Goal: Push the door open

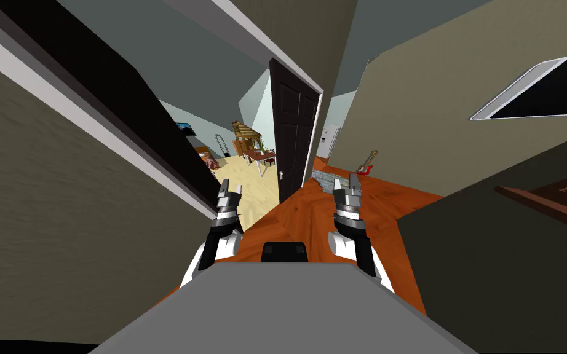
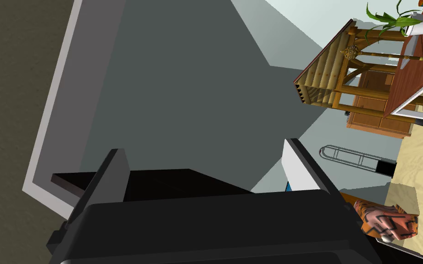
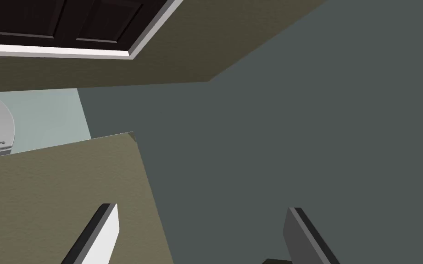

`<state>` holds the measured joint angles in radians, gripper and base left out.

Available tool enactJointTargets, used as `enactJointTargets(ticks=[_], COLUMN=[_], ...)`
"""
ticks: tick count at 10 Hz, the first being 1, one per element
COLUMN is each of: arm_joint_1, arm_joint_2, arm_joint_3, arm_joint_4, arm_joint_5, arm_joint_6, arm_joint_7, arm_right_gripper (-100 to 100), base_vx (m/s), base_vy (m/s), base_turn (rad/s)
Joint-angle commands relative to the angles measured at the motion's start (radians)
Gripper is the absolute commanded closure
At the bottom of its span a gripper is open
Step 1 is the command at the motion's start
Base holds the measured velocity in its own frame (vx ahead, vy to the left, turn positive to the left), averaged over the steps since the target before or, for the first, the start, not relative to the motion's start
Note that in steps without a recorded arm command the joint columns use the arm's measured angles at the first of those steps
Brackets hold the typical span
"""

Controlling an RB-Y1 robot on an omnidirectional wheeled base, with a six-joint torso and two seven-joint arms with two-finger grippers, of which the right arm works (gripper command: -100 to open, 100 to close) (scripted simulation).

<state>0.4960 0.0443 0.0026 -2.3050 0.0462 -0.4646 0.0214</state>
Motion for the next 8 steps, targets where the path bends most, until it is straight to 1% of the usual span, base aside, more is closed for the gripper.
enactJointTargets(ticks=[1,2,3,4,5,8], arm_joint_1=[-0.011,-0.015,-0.025,-0.031,-0.044,-0.067], arm_joint_2=[-0.01,-0.014,-0.022,-0.027,-0.036,-0.051], arm_joint_3=[0.005,0.008,0.012,0.015,0.022,0.033], arm_joint_4=[0.031,0.045,0.072,0.09,0.129,0.197], arm_joint_5=[-0.004,-0.006,-0.009,-0.011,-0.016,-0.025], arm_joint_6=[-0.006,-0.009,-0.014,-0.017,-0.025,-0.038], arm_joint_7=[0.0,0.0,-0.001,-0.001,-0.001,-0.002], arm_right_gripper=[-100,-100,-100,-100,-100,-100], base_vx=[0.045,0.096,0.115,0.1,0.104,0.105], base_vy=[-0.017,-0.032,-0.031,-0.021,-0.032,-0.039], base_turn=[0.102,0.088,0.075,0.094,0.134,0.094])
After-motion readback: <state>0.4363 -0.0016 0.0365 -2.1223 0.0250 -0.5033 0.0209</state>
